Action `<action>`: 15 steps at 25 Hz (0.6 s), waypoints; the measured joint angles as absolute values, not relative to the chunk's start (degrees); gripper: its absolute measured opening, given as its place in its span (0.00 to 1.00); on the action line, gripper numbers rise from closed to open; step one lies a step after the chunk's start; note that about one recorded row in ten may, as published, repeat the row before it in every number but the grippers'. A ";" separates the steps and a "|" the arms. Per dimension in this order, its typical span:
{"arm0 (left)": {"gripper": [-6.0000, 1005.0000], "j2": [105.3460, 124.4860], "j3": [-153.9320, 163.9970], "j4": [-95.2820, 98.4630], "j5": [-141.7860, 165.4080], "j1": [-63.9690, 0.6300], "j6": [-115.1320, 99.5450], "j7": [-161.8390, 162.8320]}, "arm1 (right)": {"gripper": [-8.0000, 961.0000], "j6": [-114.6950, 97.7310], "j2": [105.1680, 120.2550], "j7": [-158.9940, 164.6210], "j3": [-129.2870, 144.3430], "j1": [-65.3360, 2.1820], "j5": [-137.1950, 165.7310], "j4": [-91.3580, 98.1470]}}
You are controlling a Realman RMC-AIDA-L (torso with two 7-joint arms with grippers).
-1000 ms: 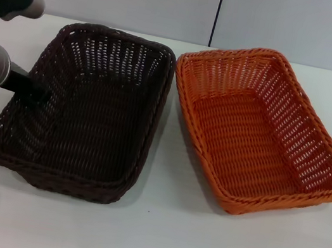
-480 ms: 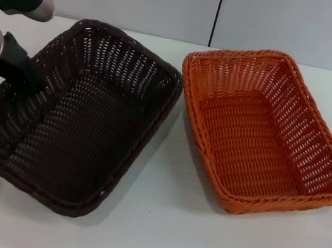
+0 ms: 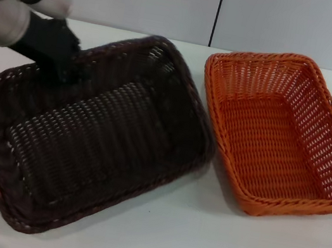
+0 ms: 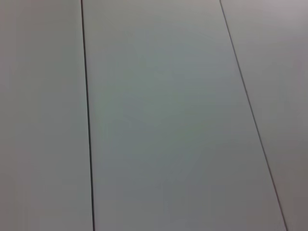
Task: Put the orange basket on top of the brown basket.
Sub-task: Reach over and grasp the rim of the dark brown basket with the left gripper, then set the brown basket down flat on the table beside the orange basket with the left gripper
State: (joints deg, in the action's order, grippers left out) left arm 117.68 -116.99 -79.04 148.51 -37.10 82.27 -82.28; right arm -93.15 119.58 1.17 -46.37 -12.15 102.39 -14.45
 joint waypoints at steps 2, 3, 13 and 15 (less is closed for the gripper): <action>0.27 117.65 -116.72 -77.19 148.47 -38.73 82.01 -83.68 | 0.78 -93.54 119.63 1.18 -45.99 -11.91 102.39 -14.50; 0.27 117.65 -116.62 -76.13 148.55 -39.51 81.71 -84.38 | 0.78 -93.65 119.64 1.18 -45.91 -11.75 102.38 -14.58; 0.24 117.91 -113.60 -66.07 148.20 -45.23 73.32 -87.57 | 0.78 -93.87 119.63 1.22 -45.88 -10.71 102.39 -14.94; 0.24 117.98 -112.92 -65.43 148.07 -45.57 72.50 -87.77 | 0.78 -93.87 119.60 1.23 -45.87 -10.61 102.39 -14.94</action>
State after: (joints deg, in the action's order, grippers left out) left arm 117.98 -112.92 -65.43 148.07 -45.57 72.50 -87.77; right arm -93.87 119.60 1.23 -45.87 -10.61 102.39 -14.94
